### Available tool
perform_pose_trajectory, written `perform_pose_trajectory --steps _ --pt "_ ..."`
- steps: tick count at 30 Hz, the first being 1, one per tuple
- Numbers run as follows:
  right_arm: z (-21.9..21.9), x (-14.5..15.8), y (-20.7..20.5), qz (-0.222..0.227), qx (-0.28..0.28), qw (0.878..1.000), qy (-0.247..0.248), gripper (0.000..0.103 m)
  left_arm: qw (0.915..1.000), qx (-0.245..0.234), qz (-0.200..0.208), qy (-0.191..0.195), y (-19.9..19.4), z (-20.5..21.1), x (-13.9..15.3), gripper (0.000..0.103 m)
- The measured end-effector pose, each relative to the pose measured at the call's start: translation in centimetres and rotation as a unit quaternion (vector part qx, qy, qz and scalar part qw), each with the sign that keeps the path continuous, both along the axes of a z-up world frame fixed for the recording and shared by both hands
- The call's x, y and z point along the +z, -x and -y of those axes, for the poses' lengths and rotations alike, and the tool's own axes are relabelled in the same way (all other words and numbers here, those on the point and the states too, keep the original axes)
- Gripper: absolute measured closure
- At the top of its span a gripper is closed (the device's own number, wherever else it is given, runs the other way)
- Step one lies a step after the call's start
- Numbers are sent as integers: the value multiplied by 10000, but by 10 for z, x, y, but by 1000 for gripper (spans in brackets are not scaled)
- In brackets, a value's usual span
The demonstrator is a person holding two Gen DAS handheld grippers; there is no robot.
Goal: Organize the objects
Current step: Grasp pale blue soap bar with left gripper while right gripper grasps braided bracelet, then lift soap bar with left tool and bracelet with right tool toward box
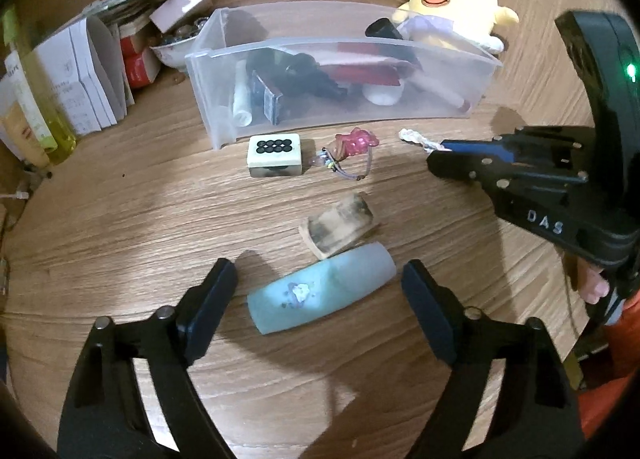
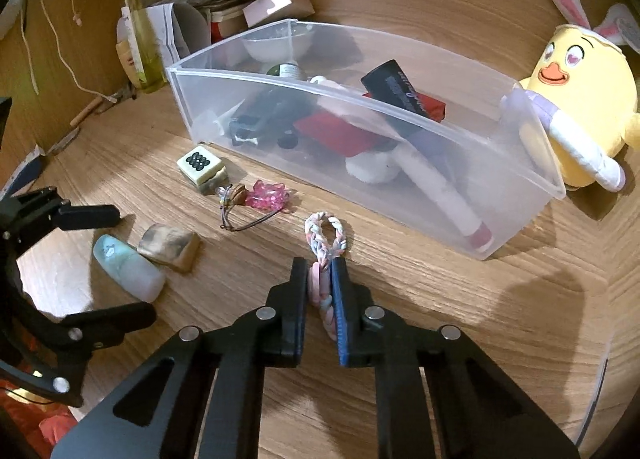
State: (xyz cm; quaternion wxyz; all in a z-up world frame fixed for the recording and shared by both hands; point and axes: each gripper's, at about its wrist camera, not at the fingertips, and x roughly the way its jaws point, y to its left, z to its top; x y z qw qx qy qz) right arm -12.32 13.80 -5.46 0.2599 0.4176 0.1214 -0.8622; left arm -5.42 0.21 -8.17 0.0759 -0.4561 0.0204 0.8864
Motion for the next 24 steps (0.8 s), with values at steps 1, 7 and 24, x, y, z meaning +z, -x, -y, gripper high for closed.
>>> perform_pose_trajectory --steps 1,7,24 --pt "0 0 0 0 0 10000 0 92 10000 -1 -13 33 -1 -1 0 26" --pt "-5 8 -2 5 14 9997 236 92 9997 -105 58 -214 -1 -3 3 32" --pt "-27 31 -22 -340 -90 9974 637 92 9989 253 -216 -332 -15 0 21 32"
